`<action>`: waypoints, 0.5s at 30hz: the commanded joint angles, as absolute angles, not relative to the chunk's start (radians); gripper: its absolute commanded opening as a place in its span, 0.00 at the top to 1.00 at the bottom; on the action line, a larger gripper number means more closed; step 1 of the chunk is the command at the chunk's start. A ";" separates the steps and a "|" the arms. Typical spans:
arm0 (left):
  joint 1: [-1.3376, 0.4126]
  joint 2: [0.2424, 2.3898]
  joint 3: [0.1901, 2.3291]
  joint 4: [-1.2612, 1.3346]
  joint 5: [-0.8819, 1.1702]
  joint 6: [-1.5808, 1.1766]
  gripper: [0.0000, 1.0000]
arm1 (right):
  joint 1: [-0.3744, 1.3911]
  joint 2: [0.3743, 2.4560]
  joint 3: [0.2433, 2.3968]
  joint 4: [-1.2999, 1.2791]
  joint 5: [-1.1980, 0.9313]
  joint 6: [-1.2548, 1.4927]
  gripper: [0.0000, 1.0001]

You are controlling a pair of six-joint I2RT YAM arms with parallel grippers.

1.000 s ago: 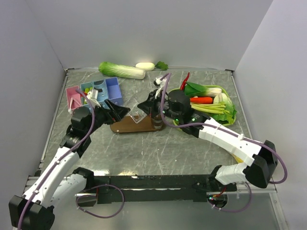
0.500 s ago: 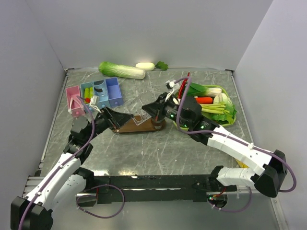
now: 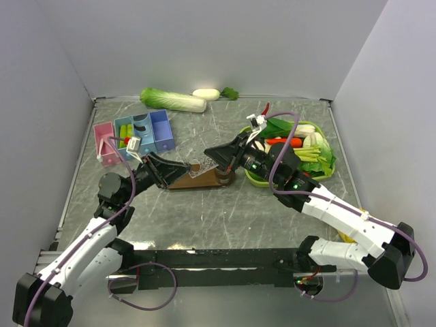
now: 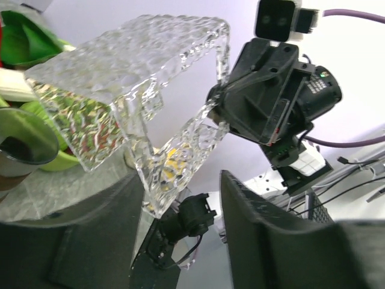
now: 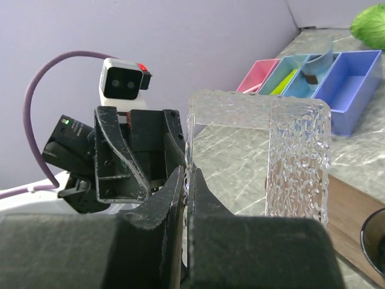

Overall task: Prepare toiletry sets of a toothbrush and toothpaste on the tray
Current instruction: Pick up the toothpaste holder from the storage box.

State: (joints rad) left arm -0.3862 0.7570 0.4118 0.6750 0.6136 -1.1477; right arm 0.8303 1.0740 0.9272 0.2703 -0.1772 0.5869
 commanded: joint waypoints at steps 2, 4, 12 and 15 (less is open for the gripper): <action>-0.410 0.775 0.413 0.814 0.632 -1.190 0.49 | 0.821 1.035 0.928 0.387 -0.201 0.629 1.00; -0.419 0.785 0.414 0.824 0.637 -1.196 0.54 | 0.821 1.034 0.925 0.393 -0.204 0.637 1.00; -0.426 0.775 0.422 0.822 0.617 -1.195 0.80 | 0.818 1.043 0.928 0.371 -0.198 0.629 1.00; -0.428 0.775 0.426 0.808 0.615 -1.186 0.92 | 0.818 1.058 0.934 0.339 -0.180 0.618 1.00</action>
State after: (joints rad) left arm -0.4171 0.7898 0.4114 0.7418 0.6044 -1.1938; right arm 0.8238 1.0622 0.9253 0.3157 -0.2020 0.6304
